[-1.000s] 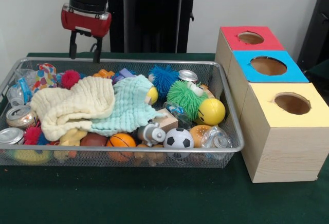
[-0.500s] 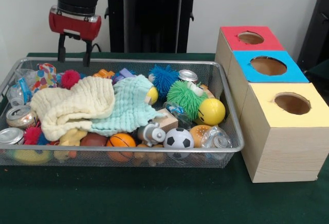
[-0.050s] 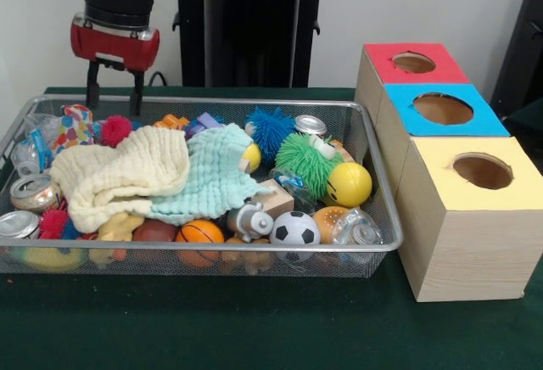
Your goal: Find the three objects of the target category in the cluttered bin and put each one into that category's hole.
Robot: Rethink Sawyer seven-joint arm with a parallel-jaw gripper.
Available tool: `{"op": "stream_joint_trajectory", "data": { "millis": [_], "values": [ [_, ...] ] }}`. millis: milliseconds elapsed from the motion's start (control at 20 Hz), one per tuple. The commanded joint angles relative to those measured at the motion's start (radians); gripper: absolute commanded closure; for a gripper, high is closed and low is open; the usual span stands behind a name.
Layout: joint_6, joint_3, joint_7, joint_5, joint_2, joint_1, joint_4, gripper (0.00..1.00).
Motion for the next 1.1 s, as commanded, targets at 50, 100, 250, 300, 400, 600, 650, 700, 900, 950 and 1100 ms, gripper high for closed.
{"op": "stream_joint_trajectory", "data": {
  "millis": [50, 100, 250, 300, 400, 600, 650, 700, 900, 950, 1100],
  "values": [
    [0.134, 0.096, -0.092, -0.067, 0.047, -0.025, -0.099, 0.0],
    [0.143, 0.097, -0.1, -0.069, 0.052, -0.026, -0.113, 0.0],
    [0.149, 0.101, -0.107, -0.075, 0.065, -0.031, -0.134, 0.0],
    [0.145, 0.103, -0.107, -0.078, 0.068, -0.032, -0.137, 0.0],
    [0.152, 0.107, -0.113, -0.081, 0.072, -0.035, -0.147, 0.0],
    [0.171, 0.11, -0.118, -0.087, 0.076, -0.035, -0.166, 0.0],
    [0.175, 0.109, -0.118, -0.09, 0.078, -0.034, -0.172, 0.0],
    [0.179, 0.108, -0.119, -0.092, 0.079, -0.032, -0.177, 0.0],
    [0.166, 0.109, -0.103, -0.106, 0.104, -0.033, -0.176, 0.0],
    [0.16, 0.106, -0.096, -0.109, 0.109, -0.032, -0.173, 0.0],
    [0.129, 0.086, -0.068, -0.123, 0.124, -0.025, -0.16, 0.0]
  ]
}}
